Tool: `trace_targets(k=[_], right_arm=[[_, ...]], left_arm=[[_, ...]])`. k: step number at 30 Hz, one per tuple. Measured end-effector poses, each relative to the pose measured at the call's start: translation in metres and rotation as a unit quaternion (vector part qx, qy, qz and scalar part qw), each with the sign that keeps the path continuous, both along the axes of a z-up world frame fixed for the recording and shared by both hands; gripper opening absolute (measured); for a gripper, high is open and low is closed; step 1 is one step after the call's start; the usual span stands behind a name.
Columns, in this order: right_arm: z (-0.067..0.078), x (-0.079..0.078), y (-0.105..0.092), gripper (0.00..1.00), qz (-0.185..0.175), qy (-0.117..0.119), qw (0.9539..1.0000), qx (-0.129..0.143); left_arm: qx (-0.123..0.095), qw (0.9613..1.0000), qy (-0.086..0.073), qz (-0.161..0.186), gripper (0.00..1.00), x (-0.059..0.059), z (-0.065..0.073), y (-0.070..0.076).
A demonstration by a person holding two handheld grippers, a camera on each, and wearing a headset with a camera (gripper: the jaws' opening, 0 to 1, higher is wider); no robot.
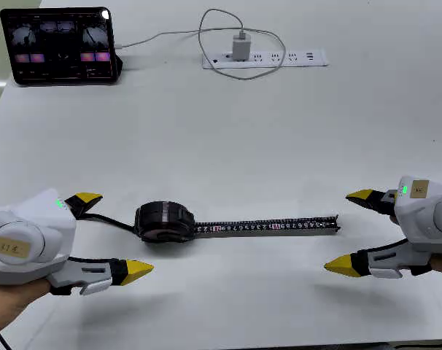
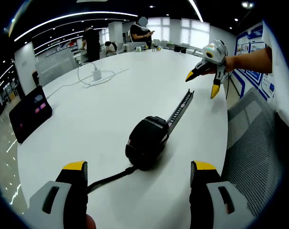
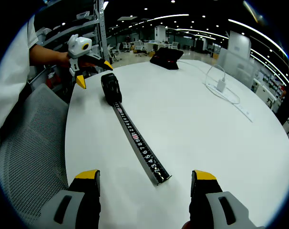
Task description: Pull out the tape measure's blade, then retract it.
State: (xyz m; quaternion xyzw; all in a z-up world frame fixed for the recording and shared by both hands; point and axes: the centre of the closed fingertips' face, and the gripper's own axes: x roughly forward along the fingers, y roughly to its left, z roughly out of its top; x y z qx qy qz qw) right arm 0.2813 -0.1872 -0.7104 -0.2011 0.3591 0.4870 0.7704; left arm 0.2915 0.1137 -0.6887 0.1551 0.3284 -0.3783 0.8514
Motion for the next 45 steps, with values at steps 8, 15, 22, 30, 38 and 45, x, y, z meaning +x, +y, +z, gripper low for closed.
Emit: trace_targets(k=[8, 15, 22, 30, 38, 45], right_arm=[[0.001, -0.005, 0.001, 0.84, -0.016, -0.007, 0.9998, 0.007], [0.006, -0.008, 0.002, 0.91, -0.028, -0.017, 0.9993, 0.021], [0.003, -0.007, -0.001, 0.93, -0.048, -0.025, 0.998, 0.033], [0.01, -0.016, -0.001, 0.93, -0.076, -0.028, 0.9955, 0.048], [0.013, -0.02, -0.001, 0.92, -0.089, -0.038, 0.9942, 0.047], [0.014, -0.024, -0.002, 0.93, -0.098, -0.043, 0.993, 0.051]], left_arm=[[-0.024, 0.9995, -0.002, 0.022, 0.95, -0.009, 0.004, 0.004], [-0.042, 0.9985, -0.004, 0.036, 0.99, -0.018, 0.006, 0.003], [-0.061, 0.9968, -0.017, 0.049, 0.99, -0.026, 0.004, 0.005], [-0.067, 0.9948, -0.029, 0.071, 0.98, -0.028, 0.003, 0.008], [-0.069, 0.9938, -0.037, 0.079, 0.99, -0.03, 0.006, 0.011], [-0.072, 0.9927, -0.039, 0.089, 0.99, -0.031, 0.006, 0.014]])
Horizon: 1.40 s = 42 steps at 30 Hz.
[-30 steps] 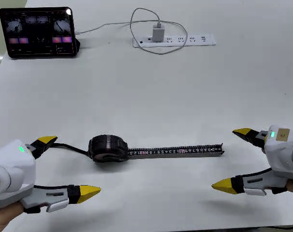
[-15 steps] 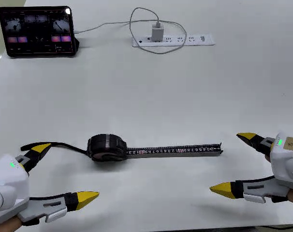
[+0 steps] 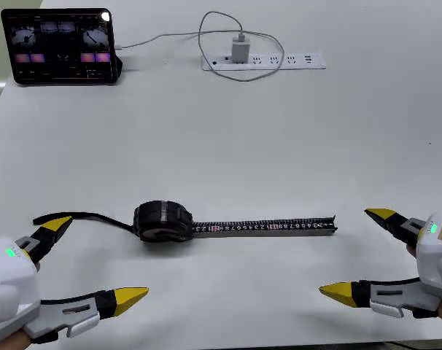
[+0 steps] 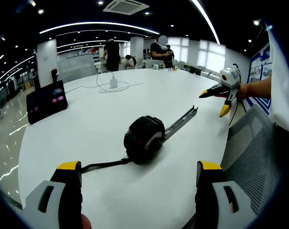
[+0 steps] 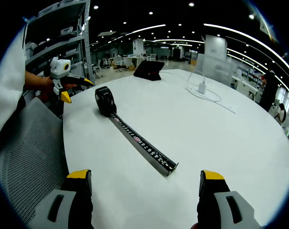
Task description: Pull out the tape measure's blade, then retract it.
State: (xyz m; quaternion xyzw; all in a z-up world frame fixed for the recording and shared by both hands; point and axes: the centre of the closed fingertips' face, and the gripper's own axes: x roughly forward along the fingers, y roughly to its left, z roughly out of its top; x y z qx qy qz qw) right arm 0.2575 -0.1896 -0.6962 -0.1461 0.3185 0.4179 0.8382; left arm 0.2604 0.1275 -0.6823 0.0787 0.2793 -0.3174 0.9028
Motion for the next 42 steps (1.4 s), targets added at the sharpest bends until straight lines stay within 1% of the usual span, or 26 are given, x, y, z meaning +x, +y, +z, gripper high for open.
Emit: trace_targets(k=[2, 4, 7, 16, 23, 30, 42], right_arm=[[-0.001, 0.0, -0.002, 0.93, -0.002, -0.002, 1.0, -0.003], [-0.003, -0.001, -0.003, 0.93, -0.002, -0.001, 1.0, -0.003], [-0.004, -0.005, -0.003, 0.93, -0.004, 0.001, 1.0, -0.003], [-0.006, -0.012, -0.003, 0.93, -0.004, 0.002, 1.0, -0.005], [-0.016, -0.011, -0.011, 0.93, -0.005, 0.003, 1.0, -0.004], [-0.022, -0.013, -0.015, 0.93, -0.003, 0.004, 1.0, -0.006], [-0.023, -0.015, -0.018, 0.93, -0.005, 0.004, 1.0, -0.006]], left_arm=[[-0.001, 1.0, -0.001, 0.003, 0.99, -0.001, 0.0, 0.0], [-0.004, 1.0, 0.001, 0.006, 0.99, -0.002, -0.002, 0.0], [-0.001, 1.0, 0.003, 0.006, 0.99, -0.005, -0.004, 0.0], [-0.003, 0.9999, 0.006, 0.009, 0.99, -0.01, -0.007, 0.001], [-0.004, 0.9999, 0.008, 0.008, 0.99, -0.014, -0.008, -0.001], [-0.007, 0.9999, 0.007, 0.009, 0.99, -0.017, -0.007, -0.001], [-0.007, 0.9999, 0.006, 0.011, 0.99, -0.017, -0.006, -0.001]])
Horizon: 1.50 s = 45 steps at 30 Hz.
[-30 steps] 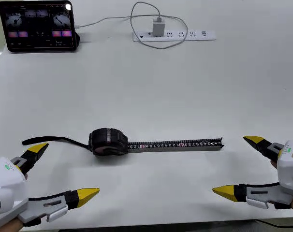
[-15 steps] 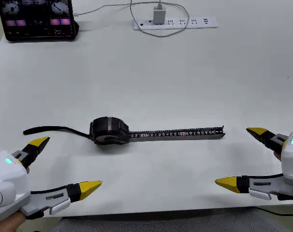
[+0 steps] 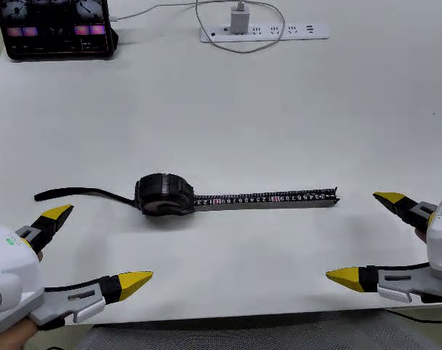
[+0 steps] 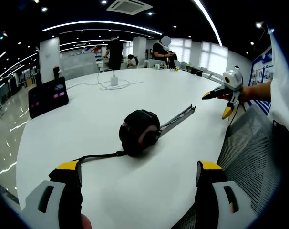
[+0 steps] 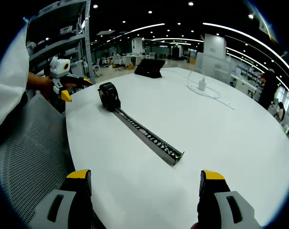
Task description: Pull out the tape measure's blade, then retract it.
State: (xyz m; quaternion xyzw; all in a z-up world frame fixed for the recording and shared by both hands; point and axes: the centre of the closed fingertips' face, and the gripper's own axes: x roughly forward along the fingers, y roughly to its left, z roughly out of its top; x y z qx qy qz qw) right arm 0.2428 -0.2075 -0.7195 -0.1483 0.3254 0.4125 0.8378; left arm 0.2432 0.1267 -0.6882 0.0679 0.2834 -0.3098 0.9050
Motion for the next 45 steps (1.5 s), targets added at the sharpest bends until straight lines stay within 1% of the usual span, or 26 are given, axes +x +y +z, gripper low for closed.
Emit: trace_targets(k=[9, 17, 26, 27, 30, 32, 34, 36, 39, 42, 45], right_arm=[[0.001, -0.002, 0.002, 0.93, 0.0, 0.002, 1.0, 0.001], [0.002, -0.002, 0.006, 0.93, 0.0, 0.001, 1.0, 0.003], [0.002, -0.003, 0.007, 0.93, -0.001, 0.001, 1.0, 0.004], [0.002, -0.003, 0.007, 0.93, -0.001, 0.001, 1.0, 0.004], [0.003, -0.002, 0.008, 0.94, -0.002, 0.002, 1.0, 0.007], [0.003, -0.001, 0.009, 0.95, -0.004, 0.001, 1.0, 0.009], [0.004, -0.001, 0.009, 0.95, -0.004, 0.001, 0.9999, 0.009], [0.004, -0.001, 0.009, 0.95, -0.004, 0.002, 0.9999, 0.01], [0.005, -0.001, 0.009, 0.96, -0.006, 0.002, 0.9999, 0.011], [0.005, -0.001, 0.009, 0.96, -0.005, 0.002, 0.9999, 0.011], [0.004, -0.001, 0.009, 0.96, -0.005, 0.001, 0.9999, 0.011]], left_arm=[[-0.002, 1.0, 0.0, 0.0, 0.99, 0.0, 0.001, -0.003], [-0.004, 1.0, 0.001, -0.004, 0.99, 0.0, 0.001, -0.009], [-0.009, 1.0, -0.001, -0.001, 0.98, 0.003, 0.003, -0.012], [-0.012, 0.9999, 0.005, 0.001, 0.98, 0.004, 0.003, -0.014], [-0.016, 0.9999, 0.002, 0.001, 0.98, 0.008, 0.006, -0.022], [-0.026, 0.9997, 0.004, -0.002, 0.98, 0.009, 0.007, -0.029], [-0.025, 0.9997, 0.004, -0.003, 0.98, 0.01, 0.006, -0.033], [-0.034, 0.9993, 0.011, 0.0, 0.97, 0.012, 0.004, -0.038], [-0.031, 0.9994, 0.013, -0.001, 0.97, 0.016, 0.003, -0.045], [-0.031, 0.9994, 0.017, -0.001, 0.97, 0.02, 0.001, -0.051], [-0.031, 0.9993, 0.02, 0.0, 0.97, 0.024, -0.001, -0.055]])
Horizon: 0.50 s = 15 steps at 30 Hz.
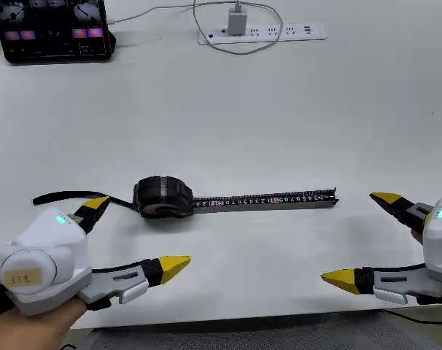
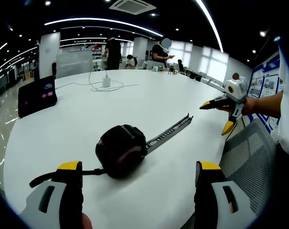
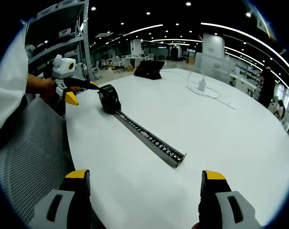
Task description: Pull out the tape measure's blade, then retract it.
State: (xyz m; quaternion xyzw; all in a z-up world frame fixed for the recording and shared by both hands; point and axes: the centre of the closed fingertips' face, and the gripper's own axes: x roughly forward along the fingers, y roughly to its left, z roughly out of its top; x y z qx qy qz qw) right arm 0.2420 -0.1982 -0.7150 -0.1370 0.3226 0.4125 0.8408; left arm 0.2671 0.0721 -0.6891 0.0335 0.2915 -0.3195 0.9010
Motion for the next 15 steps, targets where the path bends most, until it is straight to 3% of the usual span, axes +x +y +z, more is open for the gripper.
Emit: trace_targets(k=[15], right_arm=[[0.002, 0.004, -0.002, 0.96, -0.005, -0.002, 1.0, 0.007]], left_arm=[[-0.015, 0.9996, 0.015, 0.017, 0.95, 0.012, -0.01, -0.02]])
